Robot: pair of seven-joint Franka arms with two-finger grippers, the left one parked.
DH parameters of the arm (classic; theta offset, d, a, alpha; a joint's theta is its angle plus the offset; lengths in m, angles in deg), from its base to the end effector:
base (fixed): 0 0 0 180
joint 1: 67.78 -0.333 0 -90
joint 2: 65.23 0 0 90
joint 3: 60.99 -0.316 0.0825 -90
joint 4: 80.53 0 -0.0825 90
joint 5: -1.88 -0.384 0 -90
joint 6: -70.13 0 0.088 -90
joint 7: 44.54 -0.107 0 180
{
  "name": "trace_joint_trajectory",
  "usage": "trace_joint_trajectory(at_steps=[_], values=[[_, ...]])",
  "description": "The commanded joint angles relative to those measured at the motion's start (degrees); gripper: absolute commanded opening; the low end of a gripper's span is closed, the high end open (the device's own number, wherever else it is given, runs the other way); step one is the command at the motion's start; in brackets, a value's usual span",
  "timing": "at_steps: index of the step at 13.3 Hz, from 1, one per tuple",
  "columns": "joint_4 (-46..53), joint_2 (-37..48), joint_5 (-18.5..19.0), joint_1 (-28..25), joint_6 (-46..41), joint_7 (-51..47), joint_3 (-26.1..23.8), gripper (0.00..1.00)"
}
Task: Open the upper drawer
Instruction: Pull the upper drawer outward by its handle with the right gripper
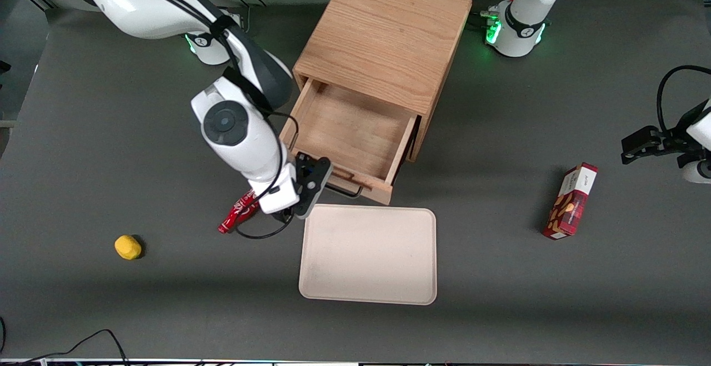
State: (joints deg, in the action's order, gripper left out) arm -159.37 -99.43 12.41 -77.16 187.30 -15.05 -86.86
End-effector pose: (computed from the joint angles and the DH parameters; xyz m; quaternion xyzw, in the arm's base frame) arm 0.6342 0.3514 0.4042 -0.8453 -0.5291 -0.0633 0.0404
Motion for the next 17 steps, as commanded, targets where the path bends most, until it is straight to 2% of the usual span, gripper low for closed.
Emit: trace_joint_trajectory(at_steps=[1,4,7,9,14,15,17], values=[[4.7,-2.5,-1.5,-1.8,0.1,3.5,3.0,1.0],[6.2,-3.0,-1.7,-1.7,0.8,4.6,4.3,1.0],[7.5,-3.4,-6.5,-1.7,1.1,6.2,6.8,1.0],[8.0,-3.7,-8.2,-1.7,1.1,7.2,7.7,1.0],[8.6,-3.6,-8.9,-1.3,1.4,7.1,7.7,1.0],[8.9,-3.1,-10.7,-1.0,1.3,7.0,7.7,1.0],[8.4,0.9,-16.9,-0.6,0.4,3.2,8.2,1.0]])
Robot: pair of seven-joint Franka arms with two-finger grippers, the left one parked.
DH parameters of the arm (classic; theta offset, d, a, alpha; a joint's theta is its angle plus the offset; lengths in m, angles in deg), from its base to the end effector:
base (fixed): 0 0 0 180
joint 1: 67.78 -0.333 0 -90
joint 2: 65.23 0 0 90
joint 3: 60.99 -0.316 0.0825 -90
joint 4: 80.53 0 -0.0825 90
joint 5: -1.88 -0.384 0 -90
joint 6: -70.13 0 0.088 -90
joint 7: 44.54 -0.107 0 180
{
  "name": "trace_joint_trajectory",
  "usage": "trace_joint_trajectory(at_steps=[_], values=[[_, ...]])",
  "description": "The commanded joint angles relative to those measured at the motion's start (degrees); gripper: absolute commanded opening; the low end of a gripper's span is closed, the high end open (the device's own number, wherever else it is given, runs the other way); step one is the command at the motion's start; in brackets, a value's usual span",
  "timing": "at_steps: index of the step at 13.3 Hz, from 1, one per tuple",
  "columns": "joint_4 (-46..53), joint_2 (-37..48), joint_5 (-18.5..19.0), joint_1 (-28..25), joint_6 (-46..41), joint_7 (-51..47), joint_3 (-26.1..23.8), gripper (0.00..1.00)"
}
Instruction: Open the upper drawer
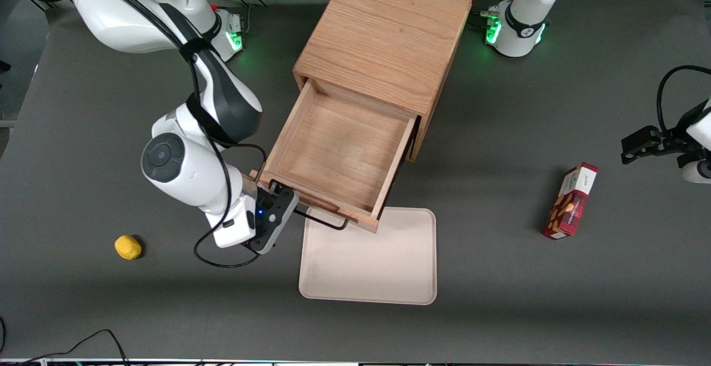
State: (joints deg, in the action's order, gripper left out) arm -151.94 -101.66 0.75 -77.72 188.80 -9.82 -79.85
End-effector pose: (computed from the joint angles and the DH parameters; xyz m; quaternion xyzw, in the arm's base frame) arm 0.6848 0.3043 0.4286 -0.8631 -0.4823 -0.1148 0.0958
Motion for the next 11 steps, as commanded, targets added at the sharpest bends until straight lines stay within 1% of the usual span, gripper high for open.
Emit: trace_joint_trajectory(at_steps=[1,3,4,6,7,8,10,11], values=[[0.8,5.2,-7.0,0.8,-1.6,-5.2,2.1,1.0],[-1.5,9.9,-7.5,3.0,-4.5,-9.5,2.8,1.0],[-4.3,13.4,-7.3,4.6,-5.8,-10.5,2.9,1.0],[-11.5,20.7,-7.0,7.6,-7.7,-10.9,5.7,1.0],[-15.0,24.5,-6.8,9.1,-10.3,-12.5,7.3,1.0],[-17.4,28.4,-5.9,10.2,-13.7,-16.3,8.9,1.0],[-20.2,33.6,-0.3,11.1,-20.1,-29.1,10.3,1.0],[-21.6,35.5,0.2,12.8,-23.4,-32.2,10.3,1.0]])
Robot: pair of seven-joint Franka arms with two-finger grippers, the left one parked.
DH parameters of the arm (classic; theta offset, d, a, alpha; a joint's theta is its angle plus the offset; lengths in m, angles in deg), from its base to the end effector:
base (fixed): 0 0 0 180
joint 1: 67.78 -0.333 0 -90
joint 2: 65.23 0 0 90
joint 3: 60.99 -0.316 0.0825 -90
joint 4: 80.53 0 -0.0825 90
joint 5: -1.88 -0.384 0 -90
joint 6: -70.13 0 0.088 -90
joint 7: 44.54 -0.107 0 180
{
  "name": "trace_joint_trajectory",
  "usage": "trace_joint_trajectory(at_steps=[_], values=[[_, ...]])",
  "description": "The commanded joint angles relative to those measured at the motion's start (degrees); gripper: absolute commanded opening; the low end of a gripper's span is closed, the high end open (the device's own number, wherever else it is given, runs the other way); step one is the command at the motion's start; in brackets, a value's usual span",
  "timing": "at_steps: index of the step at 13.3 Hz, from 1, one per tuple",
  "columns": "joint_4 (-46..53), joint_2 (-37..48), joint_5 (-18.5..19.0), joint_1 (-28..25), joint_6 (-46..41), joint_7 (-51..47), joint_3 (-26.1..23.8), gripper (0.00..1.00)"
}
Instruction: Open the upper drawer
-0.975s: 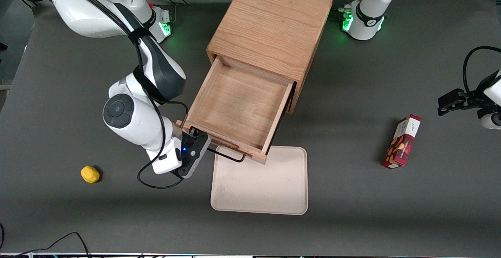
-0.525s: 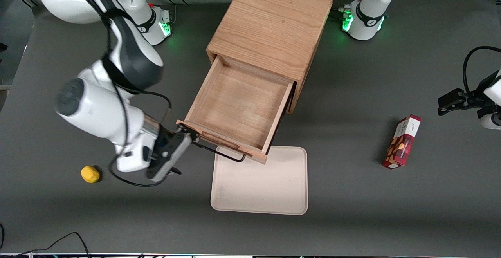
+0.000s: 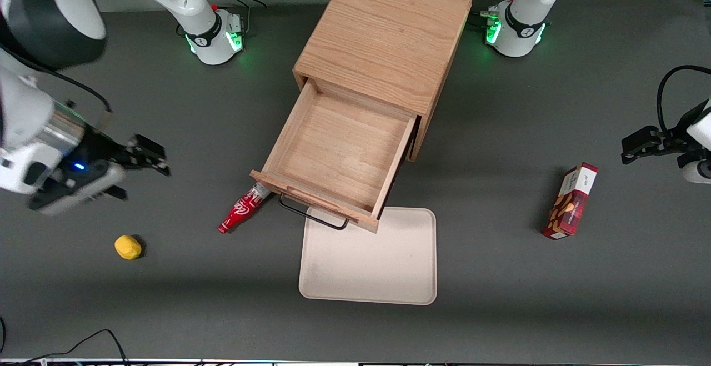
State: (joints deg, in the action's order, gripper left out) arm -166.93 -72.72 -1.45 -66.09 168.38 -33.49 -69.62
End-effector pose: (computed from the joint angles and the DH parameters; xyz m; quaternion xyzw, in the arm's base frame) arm 0.6028 0.0729 0.5929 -0.9868 -0.1521 -0.0401 0.0372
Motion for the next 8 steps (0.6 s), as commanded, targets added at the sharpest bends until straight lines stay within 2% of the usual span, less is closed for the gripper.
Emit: trace_joint_trajectory(at_steps=[1,3,5,8], values=[[-9.8,9.4,2.4,3.0,-3.9,-9.0,0.1,1.0],[-14.7,13.0,2.9,5.3,-3.8,-9.0,0.2,1.0],[-14.5,12.8,6.0,5.8,-3.8,-9.2,0.2,1.0],[-14.3,12.5,6.4,5.8,-2.7,-9.2,0.4,1.0]])
